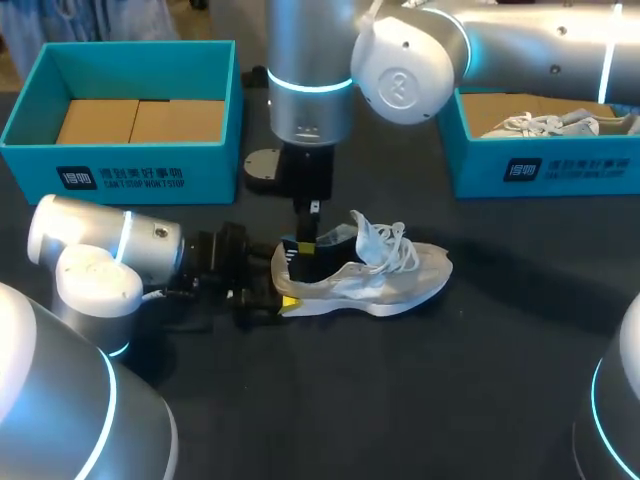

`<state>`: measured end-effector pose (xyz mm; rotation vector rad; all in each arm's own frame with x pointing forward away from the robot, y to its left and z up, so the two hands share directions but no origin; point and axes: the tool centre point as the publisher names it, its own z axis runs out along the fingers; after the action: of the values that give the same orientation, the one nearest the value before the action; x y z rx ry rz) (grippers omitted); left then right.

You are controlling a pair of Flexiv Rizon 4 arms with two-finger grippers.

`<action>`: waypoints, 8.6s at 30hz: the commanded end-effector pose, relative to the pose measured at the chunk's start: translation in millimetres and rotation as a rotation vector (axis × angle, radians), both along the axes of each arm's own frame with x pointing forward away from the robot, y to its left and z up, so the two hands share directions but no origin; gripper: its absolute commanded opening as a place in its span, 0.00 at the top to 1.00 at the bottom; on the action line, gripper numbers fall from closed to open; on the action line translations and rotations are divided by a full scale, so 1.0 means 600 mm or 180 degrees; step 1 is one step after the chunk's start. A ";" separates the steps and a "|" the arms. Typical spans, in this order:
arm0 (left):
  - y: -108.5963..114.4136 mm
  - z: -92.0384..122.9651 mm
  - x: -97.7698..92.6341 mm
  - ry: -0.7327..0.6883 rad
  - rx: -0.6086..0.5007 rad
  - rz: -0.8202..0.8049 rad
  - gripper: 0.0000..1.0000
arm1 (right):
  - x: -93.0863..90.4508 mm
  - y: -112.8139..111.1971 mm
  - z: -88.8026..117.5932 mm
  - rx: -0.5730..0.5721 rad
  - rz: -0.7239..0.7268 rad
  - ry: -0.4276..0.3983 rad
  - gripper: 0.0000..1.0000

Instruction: Take the shoe out of the shoebox, open the shoe tongue, remove and reinsert the insole, then place the shoe into the shoebox

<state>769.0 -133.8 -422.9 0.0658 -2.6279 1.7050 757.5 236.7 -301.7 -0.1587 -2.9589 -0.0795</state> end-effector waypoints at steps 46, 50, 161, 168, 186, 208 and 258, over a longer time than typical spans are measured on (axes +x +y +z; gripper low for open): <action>-0.001 -0.007 0.000 -0.0001 0.0000 0.0006 1.00 | 0.023 -0.048 0.043 0.1225 0.0633 0.0383 0.24; -0.001 -0.007 0.000 -0.0001 0.0000 0.0006 1.00 | 0.028 -0.045 0.047 0.1398 0.0701 0.0565 0.26; -0.001 -0.007 0.000 -0.0001 0.0000 0.0006 1.00 | 0.091 -0.030 0.217 0.2848 -0.0589 -0.1171 1.00; -0.001 -0.007 0.000 -0.0001 0.0000 0.0006 1.00 | 0.099 -0.029 0.229 0.2808 -0.0780 -0.1308 1.00; -0.001 -0.007 0.000 -0.0001 0.0000 0.0006 1.00 | 0.100 -0.027 0.240 0.2974 -0.0821 -0.1291 1.00; -0.001 -0.007 0.000 -0.0001 0.0000 0.0006 1.00 | 0.123 -0.011 0.350 0.4178 -0.0880 -0.0528 1.00; -0.001 -0.007 0.000 -0.0001 0.0000 0.0006 1.00 | -0.058 -0.052 0.529 0.4216 -0.1003 0.0101 1.00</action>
<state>769.2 -133.9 -422.9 0.0665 -2.6282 1.7048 737.9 211.1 23.2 -0.3453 -2.1950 -1.8399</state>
